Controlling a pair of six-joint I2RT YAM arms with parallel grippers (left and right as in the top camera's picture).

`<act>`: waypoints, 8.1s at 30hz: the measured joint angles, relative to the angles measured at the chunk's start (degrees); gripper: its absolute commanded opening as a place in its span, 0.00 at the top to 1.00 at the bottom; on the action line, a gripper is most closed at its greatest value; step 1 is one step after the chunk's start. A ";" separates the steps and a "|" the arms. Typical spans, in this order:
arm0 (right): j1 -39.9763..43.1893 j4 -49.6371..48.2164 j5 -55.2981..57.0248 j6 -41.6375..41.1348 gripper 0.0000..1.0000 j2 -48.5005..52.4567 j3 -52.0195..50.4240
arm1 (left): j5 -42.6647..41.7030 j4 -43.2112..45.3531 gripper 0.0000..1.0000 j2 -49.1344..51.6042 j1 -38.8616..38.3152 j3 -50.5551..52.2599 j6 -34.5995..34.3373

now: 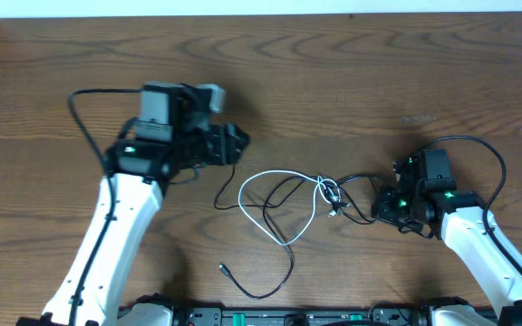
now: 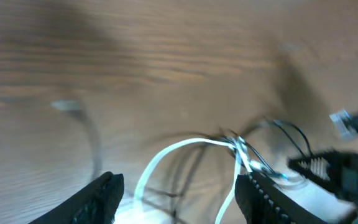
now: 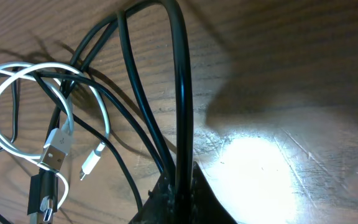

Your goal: Untangle cables

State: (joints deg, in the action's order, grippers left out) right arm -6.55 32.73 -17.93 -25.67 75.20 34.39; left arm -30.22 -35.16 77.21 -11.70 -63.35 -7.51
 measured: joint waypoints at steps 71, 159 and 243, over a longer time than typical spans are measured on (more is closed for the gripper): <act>0.00 6.47 13.88 -4.94 0.99 0.07 -0.02 | -4.39 2.23 0.92 -5.84 -1.95 0.00 -4.50; -0.50 -0.46 -14.86 11.78 0.28 -5.53 0.15 | 18.64 -9.35 0.24 7.54 -20.46 0.00 -10.43; -10.29 -42.80 -50.16 11.17 0.16 -5.55 0.79 | 4.57 13.53 0.92 -8.26 -20.74 -2.43 -25.75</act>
State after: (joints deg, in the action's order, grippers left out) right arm -16.84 -10.07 -68.10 -14.50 69.65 35.18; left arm -25.65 -21.63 68.95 -32.45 -65.78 -33.26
